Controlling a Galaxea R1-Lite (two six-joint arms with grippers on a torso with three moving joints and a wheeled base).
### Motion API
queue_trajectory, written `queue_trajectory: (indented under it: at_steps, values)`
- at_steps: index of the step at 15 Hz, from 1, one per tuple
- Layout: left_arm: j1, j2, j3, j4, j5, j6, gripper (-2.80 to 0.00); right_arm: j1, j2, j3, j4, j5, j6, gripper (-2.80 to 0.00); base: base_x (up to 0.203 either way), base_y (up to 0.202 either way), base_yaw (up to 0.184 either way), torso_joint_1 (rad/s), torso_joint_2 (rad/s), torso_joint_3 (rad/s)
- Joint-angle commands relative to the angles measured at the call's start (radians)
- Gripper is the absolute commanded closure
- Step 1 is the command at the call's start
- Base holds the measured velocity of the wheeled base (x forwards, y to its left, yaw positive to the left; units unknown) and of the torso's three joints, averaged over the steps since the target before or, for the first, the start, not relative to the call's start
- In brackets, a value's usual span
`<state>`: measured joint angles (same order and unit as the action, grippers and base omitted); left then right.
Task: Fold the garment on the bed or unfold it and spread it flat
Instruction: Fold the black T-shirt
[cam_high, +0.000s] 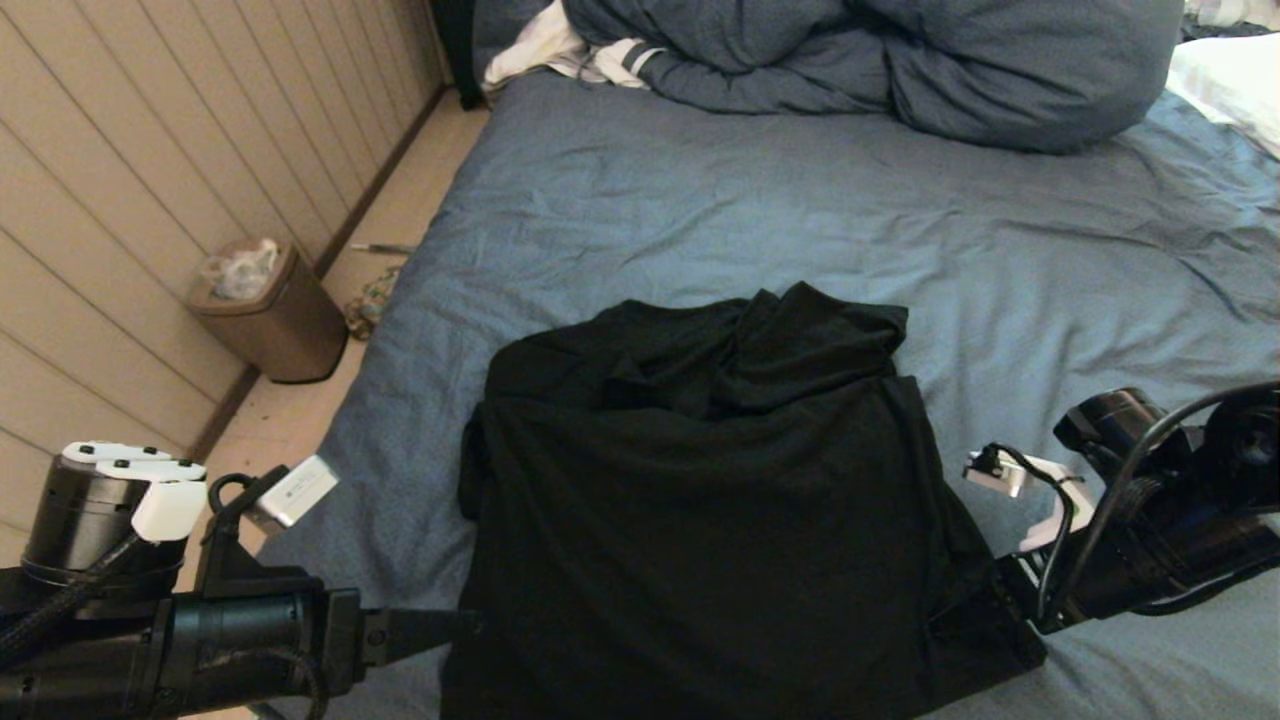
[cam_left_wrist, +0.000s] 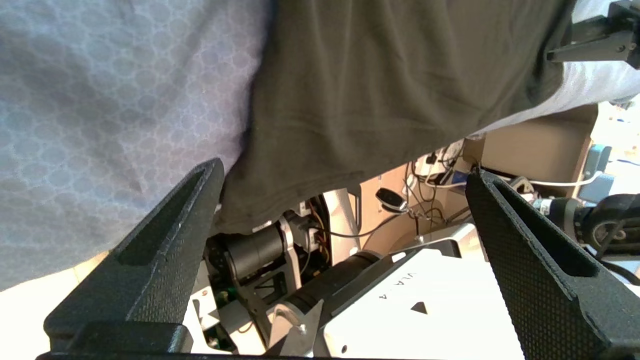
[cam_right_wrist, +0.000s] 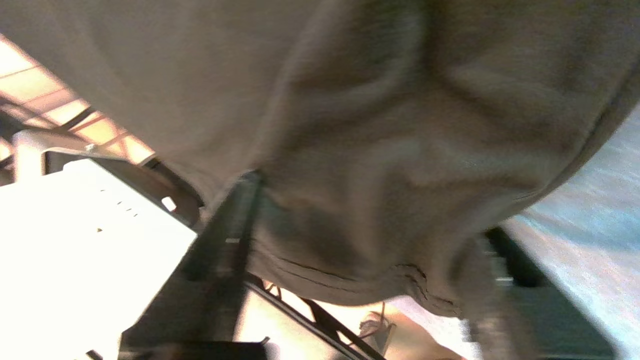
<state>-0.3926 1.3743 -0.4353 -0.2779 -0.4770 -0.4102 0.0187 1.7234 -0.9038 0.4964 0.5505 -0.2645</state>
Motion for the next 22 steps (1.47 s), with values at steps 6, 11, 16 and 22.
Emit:
queue_trajectory:
  at_steps: [6,11,16,22]
  values:
    - [0.000,0.006,0.003,-0.003,-0.002,-0.007,-2.80,-0.016,-0.090,0.052,0.010,0.006,-0.057,0.00,0.000,0.000,0.000,0.000,0.00,0.000]
    - [0.000,0.006,0.003,-0.003,-0.003,-0.018,-2.80,-0.030,-0.154,0.067,0.011,0.009,-0.062,0.00,0.000,0.000,0.000,0.000,0.00,0.000]
    - [0.000,0.011,-0.019,-0.006,0.001,-0.018,-2.80,-0.018,-0.224,-0.024,0.028,0.216,-0.044,0.00,0.000,0.000,0.000,0.000,0.00,0.000]
    - [0.113,-0.022,-0.146,0.013,0.003,-0.038,-2.80,0.053,-0.101,-0.373,0.054,0.242,0.153,0.00,0.000,0.000,0.000,0.000,0.00,0.000]
